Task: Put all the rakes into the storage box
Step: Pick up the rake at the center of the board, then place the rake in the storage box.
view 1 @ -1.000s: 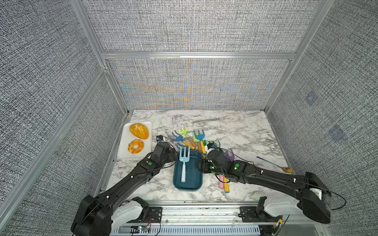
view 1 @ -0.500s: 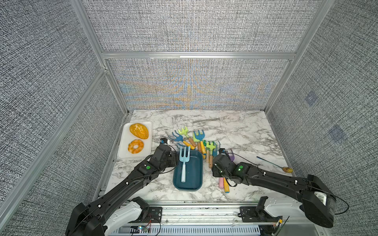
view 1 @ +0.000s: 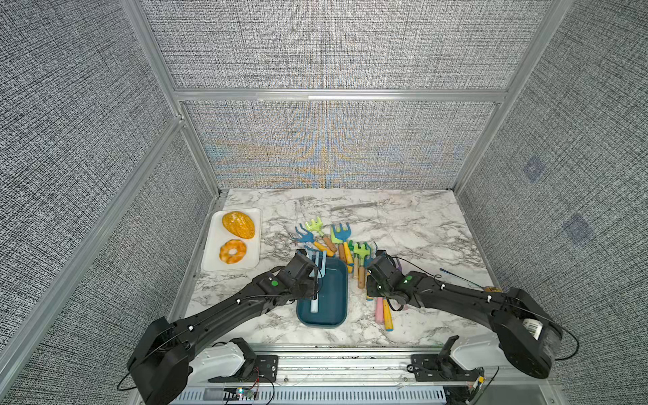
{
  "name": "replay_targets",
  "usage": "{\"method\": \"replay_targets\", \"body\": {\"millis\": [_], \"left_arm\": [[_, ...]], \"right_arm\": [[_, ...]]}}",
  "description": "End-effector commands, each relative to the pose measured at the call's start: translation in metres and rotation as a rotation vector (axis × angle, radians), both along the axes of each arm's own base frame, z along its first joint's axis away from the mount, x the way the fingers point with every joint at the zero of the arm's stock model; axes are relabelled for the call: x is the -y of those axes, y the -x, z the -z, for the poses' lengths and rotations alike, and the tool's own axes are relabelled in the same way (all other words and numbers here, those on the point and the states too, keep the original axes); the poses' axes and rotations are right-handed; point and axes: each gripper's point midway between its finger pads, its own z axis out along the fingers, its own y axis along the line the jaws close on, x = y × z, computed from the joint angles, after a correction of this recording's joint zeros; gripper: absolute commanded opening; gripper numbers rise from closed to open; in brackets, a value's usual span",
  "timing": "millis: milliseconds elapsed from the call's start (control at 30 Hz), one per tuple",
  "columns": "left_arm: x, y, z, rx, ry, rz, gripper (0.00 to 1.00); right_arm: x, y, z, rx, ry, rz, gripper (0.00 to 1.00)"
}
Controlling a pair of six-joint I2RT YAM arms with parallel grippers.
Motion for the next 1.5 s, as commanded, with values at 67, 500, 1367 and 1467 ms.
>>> {"method": "replay_targets", "body": {"millis": [67, 500, 1367, 1467], "left_arm": [[0.002, 0.000, 0.013, -0.018, -0.087, 0.004, 0.56], [0.007, -0.014, 0.051, -0.064, -0.279, 0.014, 0.55], [0.014, 0.010, 0.026, -0.080, -0.263, 0.017, 0.04], [0.008, 0.014, 0.033, -0.094, -0.273, 0.006, 0.04]], "right_arm": [[-0.004, -0.006, 0.007, -0.002, 0.000, -0.015, 0.40], [0.001, -0.014, 0.019, -0.013, 0.022, 0.000, 0.27], [0.018, 0.000, -0.052, 0.142, -0.125, 0.034, 0.00], [0.019, 0.003, -0.054, 0.145, -0.141, 0.035, 0.00]]}}
